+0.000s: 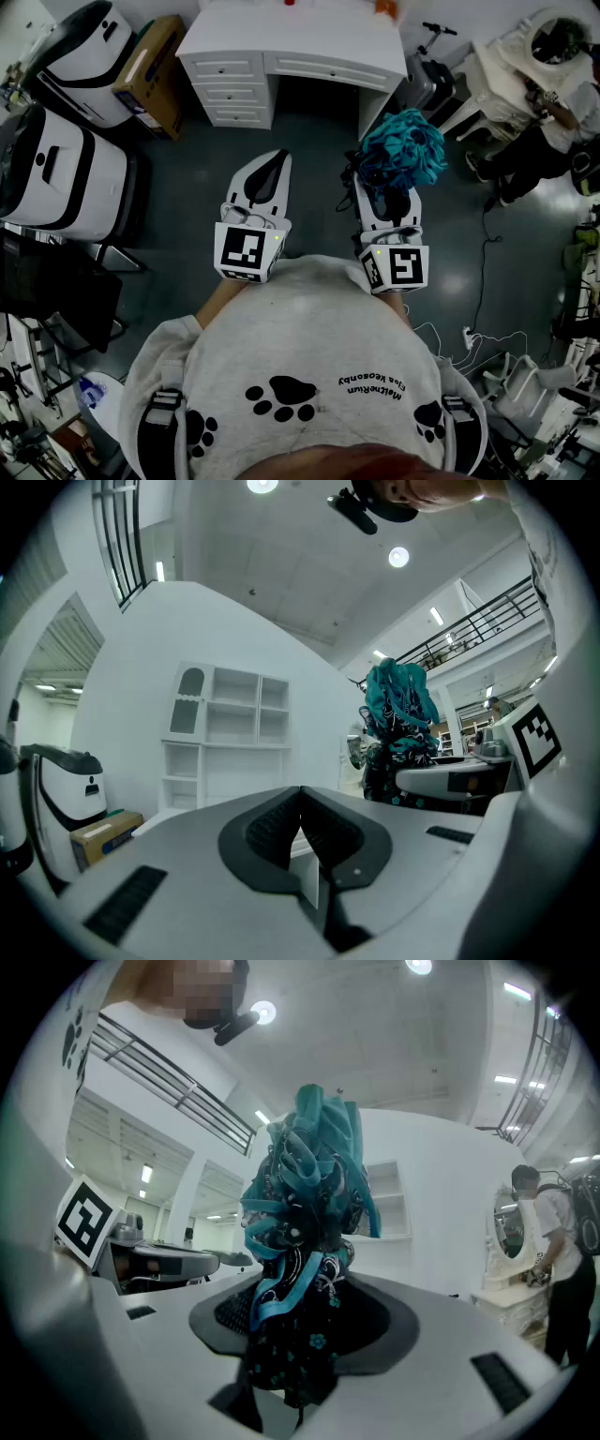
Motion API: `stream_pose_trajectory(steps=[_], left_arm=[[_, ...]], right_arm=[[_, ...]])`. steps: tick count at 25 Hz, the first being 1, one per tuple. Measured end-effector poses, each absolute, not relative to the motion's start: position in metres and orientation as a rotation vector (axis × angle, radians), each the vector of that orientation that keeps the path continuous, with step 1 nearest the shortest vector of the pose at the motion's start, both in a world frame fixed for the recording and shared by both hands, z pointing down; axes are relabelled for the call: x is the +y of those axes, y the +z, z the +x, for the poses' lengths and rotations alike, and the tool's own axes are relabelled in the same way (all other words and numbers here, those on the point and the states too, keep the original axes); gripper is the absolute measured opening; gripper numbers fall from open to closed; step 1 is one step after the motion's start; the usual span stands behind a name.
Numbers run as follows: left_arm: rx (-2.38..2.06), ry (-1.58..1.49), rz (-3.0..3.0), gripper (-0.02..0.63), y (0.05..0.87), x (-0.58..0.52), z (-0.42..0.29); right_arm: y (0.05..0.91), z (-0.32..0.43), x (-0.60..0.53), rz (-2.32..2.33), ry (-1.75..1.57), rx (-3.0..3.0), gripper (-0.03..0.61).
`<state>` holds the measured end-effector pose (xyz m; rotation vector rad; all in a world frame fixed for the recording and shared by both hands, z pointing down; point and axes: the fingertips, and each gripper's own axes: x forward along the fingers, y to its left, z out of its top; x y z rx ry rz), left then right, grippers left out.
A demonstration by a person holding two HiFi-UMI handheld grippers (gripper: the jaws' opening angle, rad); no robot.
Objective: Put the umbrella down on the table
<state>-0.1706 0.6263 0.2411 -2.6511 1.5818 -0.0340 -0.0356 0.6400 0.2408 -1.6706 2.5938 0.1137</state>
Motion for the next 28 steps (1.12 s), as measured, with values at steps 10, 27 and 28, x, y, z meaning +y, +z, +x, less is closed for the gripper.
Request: stream_pose_trajectory(steps=[10, 27, 28], left_arm=[[1.571, -0.019, -2.659, 0.018, 0.248, 0.622, -0.132], [1.582, -0.053, -2.685, 0.018, 0.259, 0.579, -0.103], [1.580, -0.055, -2.690, 0.018, 0.261, 0.573, -0.103]], right_arm=[[0.246, 0.001, 0.639, -1.669, 0.127, 2.580, 0.233], [0.256, 0.038, 0.603, -1.691, 0.078, 2.579, 0.236], [0.257, 0.039, 0.598, -1.700, 0.075, 2.575, 0.236]])
